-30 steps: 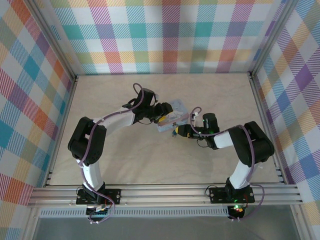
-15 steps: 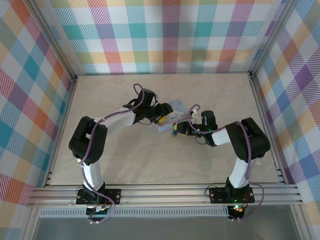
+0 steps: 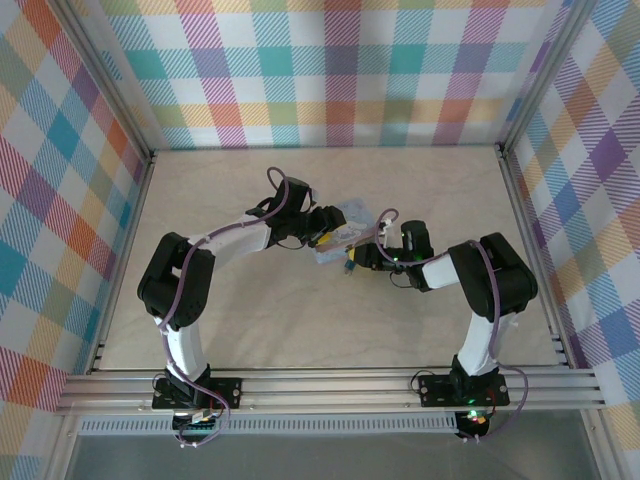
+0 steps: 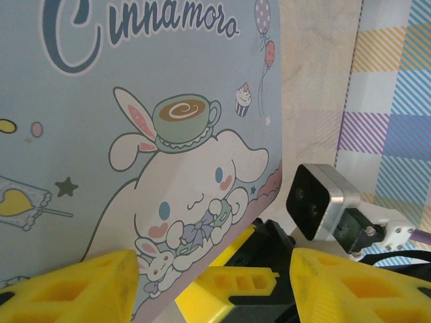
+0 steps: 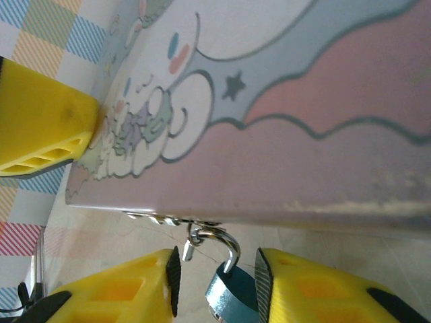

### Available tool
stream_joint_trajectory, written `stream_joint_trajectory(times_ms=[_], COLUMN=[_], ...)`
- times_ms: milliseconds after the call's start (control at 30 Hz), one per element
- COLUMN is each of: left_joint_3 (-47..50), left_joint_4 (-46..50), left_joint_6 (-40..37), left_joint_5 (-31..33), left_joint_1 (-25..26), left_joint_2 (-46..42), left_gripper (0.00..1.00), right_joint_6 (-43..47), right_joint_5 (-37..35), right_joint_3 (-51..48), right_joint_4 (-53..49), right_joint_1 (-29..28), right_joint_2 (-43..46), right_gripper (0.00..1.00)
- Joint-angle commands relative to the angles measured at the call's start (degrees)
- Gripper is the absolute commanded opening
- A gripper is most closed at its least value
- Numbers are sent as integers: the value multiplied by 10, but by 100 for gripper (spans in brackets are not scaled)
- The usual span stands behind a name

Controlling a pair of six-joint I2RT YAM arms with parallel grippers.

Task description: Unlock the padlock with the key

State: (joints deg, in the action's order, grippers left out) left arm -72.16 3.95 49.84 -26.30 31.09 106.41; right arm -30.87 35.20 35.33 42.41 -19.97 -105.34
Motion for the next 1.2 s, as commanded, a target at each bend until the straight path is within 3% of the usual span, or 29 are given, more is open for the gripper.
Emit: stream_joint_trajectory(times_ms=[0, 1167], left_joint_3=[3, 4], left_joint_4=[-3, -11], left_joint_6=[-5, 2], left_joint_5=[7, 10], left_joint_1=[5, 11], left_joint_2=[6, 8], left_gripper=[61, 61], right_joint_6=[8, -19], right_joint_5=[12, 4], right_joint_3=[9, 24], right_joint_4=[3, 41], right_joint_1=[-5, -10], right_joint_2=[-12, -46], right_gripper=[34, 25])
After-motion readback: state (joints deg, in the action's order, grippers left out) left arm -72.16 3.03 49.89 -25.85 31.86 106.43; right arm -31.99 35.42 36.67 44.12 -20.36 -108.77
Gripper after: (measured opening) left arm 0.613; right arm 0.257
